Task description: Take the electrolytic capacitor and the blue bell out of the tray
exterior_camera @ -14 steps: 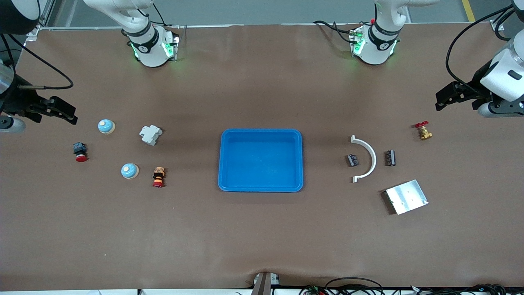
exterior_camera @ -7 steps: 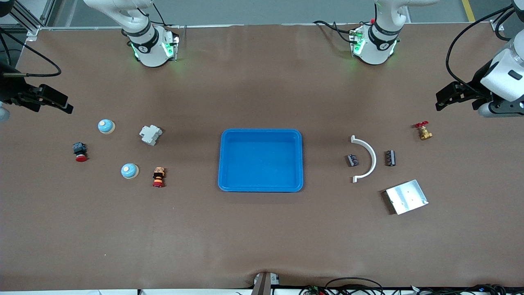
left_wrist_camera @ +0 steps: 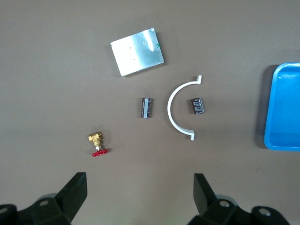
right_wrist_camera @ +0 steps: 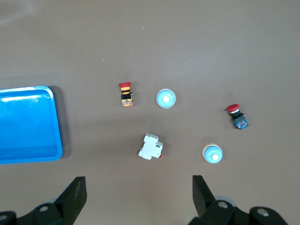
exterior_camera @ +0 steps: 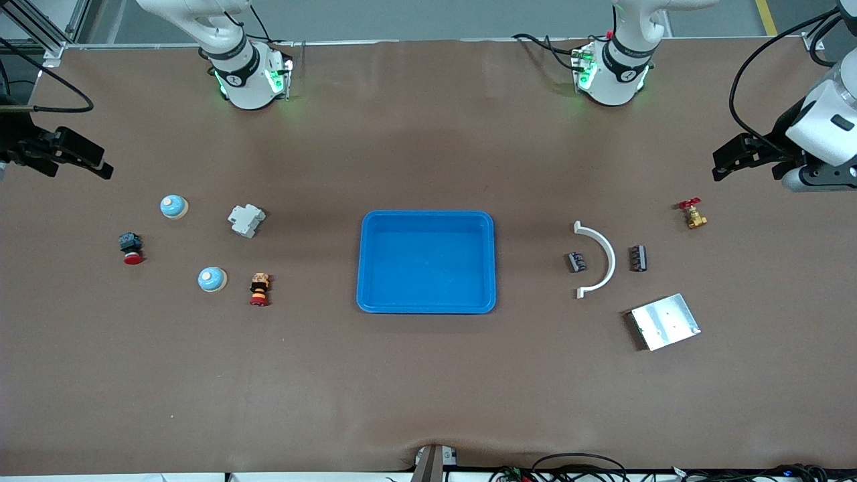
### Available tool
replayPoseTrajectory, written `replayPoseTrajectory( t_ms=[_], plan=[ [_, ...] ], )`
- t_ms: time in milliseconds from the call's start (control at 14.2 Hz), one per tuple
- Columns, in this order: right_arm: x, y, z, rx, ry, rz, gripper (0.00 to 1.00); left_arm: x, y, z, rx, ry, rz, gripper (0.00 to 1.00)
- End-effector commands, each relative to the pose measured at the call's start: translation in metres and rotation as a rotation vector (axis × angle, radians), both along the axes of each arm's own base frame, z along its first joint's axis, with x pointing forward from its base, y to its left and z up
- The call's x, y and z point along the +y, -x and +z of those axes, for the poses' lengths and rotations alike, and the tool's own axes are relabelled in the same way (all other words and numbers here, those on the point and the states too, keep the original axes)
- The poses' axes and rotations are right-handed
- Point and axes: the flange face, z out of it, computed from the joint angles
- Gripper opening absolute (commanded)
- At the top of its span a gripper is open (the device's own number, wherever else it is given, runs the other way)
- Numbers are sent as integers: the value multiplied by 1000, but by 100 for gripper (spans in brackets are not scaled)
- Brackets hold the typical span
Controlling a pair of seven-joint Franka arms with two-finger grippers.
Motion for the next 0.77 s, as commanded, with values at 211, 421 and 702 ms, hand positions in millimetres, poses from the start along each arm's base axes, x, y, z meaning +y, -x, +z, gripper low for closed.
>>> replayPoseTrajectory(
  t_ms=[211,421,702],
  plan=[
    [5,3,15,-31,53,21,100,0,-2,4,10,24,-8,100],
    [8,3,23,-68,72,19,100,0,-1,4,8,24,-8,100],
    [9,4,24,-71,73,18,100,0,-2,4,10,24,-8,100]
  ],
)
